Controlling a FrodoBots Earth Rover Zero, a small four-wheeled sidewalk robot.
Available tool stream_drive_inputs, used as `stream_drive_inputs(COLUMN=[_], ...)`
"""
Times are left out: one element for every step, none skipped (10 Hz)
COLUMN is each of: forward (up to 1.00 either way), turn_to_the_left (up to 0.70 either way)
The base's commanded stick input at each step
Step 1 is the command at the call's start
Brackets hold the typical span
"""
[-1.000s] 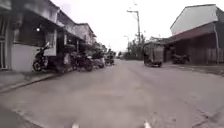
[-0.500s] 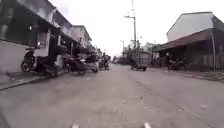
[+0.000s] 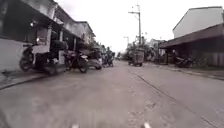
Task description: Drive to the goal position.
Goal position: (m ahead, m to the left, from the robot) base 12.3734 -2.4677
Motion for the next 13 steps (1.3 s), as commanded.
stream_drive_inputs(forward=[0.7,0.7,0.7,0.7,0.7,0.7,0.7,0.7,0.7,0.7,0.7,0.7,0.7], turn_to_the_left=[0.02,0.02,0.07,-0.26,-0.35,-0.35,-0.04,0.13,0.07,0.1,0.04,0.0,0.06])
